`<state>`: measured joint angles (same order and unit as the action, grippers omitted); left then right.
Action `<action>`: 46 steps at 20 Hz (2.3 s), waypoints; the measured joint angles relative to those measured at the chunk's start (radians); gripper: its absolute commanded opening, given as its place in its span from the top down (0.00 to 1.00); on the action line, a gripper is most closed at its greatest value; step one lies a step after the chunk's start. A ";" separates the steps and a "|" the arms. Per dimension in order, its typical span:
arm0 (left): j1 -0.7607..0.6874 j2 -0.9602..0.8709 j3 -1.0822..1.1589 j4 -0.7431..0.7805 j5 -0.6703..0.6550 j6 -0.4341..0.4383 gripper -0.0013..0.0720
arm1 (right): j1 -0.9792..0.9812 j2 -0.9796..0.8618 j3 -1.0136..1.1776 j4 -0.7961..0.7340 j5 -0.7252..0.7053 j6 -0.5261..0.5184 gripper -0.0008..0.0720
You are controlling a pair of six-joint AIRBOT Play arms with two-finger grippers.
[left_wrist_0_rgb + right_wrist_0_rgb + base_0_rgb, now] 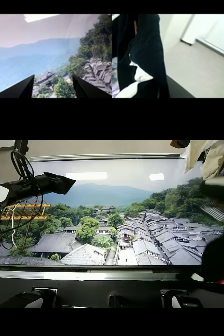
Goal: Fold the clothes and pants, and hang the long-sleeved shirts on hangers.
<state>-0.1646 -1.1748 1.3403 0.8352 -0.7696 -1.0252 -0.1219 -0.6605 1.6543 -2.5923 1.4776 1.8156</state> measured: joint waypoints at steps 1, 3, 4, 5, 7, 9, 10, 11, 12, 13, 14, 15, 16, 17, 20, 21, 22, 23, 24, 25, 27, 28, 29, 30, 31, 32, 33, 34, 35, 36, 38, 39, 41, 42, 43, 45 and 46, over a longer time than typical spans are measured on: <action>0.000 0.000 0.000 0.000 0.000 0.000 0.25 | 0.000 -0.021 0.002 -0.054 0.000 0.022 0.93; 0.000 0.000 0.000 0.000 0.000 0.000 0.25 | -0.002 -0.068 0.006 -0.142 -0.029 0.069 0.93; 0.000 0.000 0.000 0.000 0.000 0.000 0.24 | -0.010 -0.099 0.016 -0.178 -0.050 0.093 0.93; 0.000 0.000 0.000 0.000 0.000 0.000 0.25 | -0.027 -0.133 0.032 -0.204 -0.069 0.116 0.93; 0.000 0.000 0.000 0.000 0.000 -0.001 0.25 | -0.091 -0.201 0.077 -0.228 -0.111 0.156 0.93; 0.000 0.000 0.000 0.004 0.000 -0.001 0.25 | -0.174 -0.262 0.136 -0.228 -0.170 0.192 0.93; 0.000 0.000 0.000 0.007 0.000 -0.003 0.25 | -0.216 -0.290 0.166 -0.220 -0.199 0.205 0.93; 0.000 -0.001 0.000 0.011 0.000 -0.003 0.24 | -0.259 -0.316 0.194 -0.206 -0.227 0.216 0.93; 0.000 -0.002 0.000 0.014 0.000 -0.003 0.25 | -0.296 -0.338 0.217 -0.193 -0.249 0.225 0.93; 0.000 -0.002 0.000 0.016 0.000 -0.003 0.25 | -0.333 -0.359 0.238 -0.177 -0.274 0.236 0.93; 0.000 -0.002 0.000 0.018 0.000 -0.003 0.25 | -0.362 -0.375 0.253 -0.166 -0.294 0.248 0.93; 0.000 -0.002 0.000 0.019 0.000 -0.003 0.25 | -0.389 -0.389 0.265 -0.158 -0.320 0.261 0.93; 0.000 -0.003 0.000 0.020 0.000 -0.003 0.24 | -0.414 -0.402 0.273 -0.155 -0.339 0.274 0.93; 0.000 -0.003 0.000 0.021 0.000 -0.002 0.25 | -0.438 -0.414 0.280 -0.150 -0.356 0.285 0.93; 0.000 -0.003 0.000 0.021 0.002 -0.002 0.24 | -0.511 -0.440 0.288 -0.120 -0.385 0.309 0.93; 0.000 -0.003 0.000 0.021 0.002 -0.002 0.24 | -0.532 -0.444 0.290 -0.107 -0.391 0.316 0.93; 0.000 -0.003 0.000 0.022 0.002 -0.002 0.24 | -0.552 -0.447 0.291 -0.093 -0.396 0.322 0.93; -0.001 -0.003 0.000 0.022 0.002 -0.001 0.25 | -0.573 -0.451 0.292 -0.077 -0.397 0.325 0.93; -0.002 -0.003 0.000 0.022 0.002 -0.001 0.25 | -0.592 -0.455 0.293 -0.059 -0.397 0.325 0.93; -0.003 -0.003 0.000 0.022 0.002 -0.001 0.25 | -0.608 -0.458 0.293 -0.037 -0.389 0.322 0.93; -0.005 -0.002 0.000 0.022 0.002 -0.001 0.24 | -0.628 -0.461 0.294 0.002 -0.377 0.307 0.92; -0.006 -0.002 0.000 0.022 0.002 -0.001 0.25 | -0.634 -0.461 0.294 0.020 -0.370 0.296 0.92; -0.008 -0.001 0.000 0.022 0.002 -0.001 0.24 | -0.639 -0.459 0.294 0.040 -0.356 0.289 0.85; -0.009 -0.001 0.000 0.022 0.002 -0.001 0.24 | -0.641 -0.455 0.295 0.062 -0.343 0.288 0.56; -0.010 -0.001 0.000 0.022 0.002 -0.001 0.24 | -0.644 -0.448 0.294 0.090 -0.298 0.285 0.17; -0.010 0.000 0.000 0.022 0.002 -0.001 0.24 | -0.645 -0.441 0.294 0.101 -0.298 0.281 0.05; -0.011 0.000 0.000 0.022 0.002 -0.001 0.24 | -0.646 -0.428 0.294 0.113 -0.283 0.277 0.05; -0.011 0.000 0.000 0.022 0.002 -0.002 0.24 | -0.647 -0.411 0.294 0.121 -0.284 0.276 0.05; -0.011 0.002 0.000 0.022 0.002 -0.002 0.24 | -0.647 -0.392 0.294 0.129 -0.285 0.273 0.05; -0.011 0.003 0.000 0.022 0.002 -0.003 0.24 | -0.648 -0.367 0.294 0.137 -0.296 0.273 0.05; -0.010 0.011 0.000 0.022 0.003 -0.019 0.24 | -0.648 -0.307 0.294 0.153 -0.364 0.273 0.06; -0.008 0.017 0.000 0.022 0.006 -0.034 0.24 | -0.648 -0.276 0.295 0.182 -0.422 0.273 0.08; -0.002 0.031 0.000 0.022 0.014 -0.073 0.24 | -0.648 -0.231 0.295 0.309 -0.561 0.278 0.08; 0.003 0.039 0.000 0.022 0.015 -0.089 0.25 | -0.648 -0.220 0.295 0.424 -0.635 0.286 0.08; 0.008 0.047 0.000 0.022 0.021 -0.110 0.26 | -0.645 -0.219 0.295 0.556 -0.698 0.286 0.09; 0.019 0.061 0.000 0.022 0.028 -0.141 0.27 | -0.604 -0.255 0.294 0.899 -0.766 0.187 0.15; 0.024 0.068 0.000 0.023 0.029 -0.150 0.29 | -0.556 -0.290 0.294 1.074 -0.769 0.099 0.15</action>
<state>-0.1410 -1.1072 1.3403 0.8577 -0.7406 -1.1748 -0.6781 -0.9504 1.9488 -1.5185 0.7082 1.9144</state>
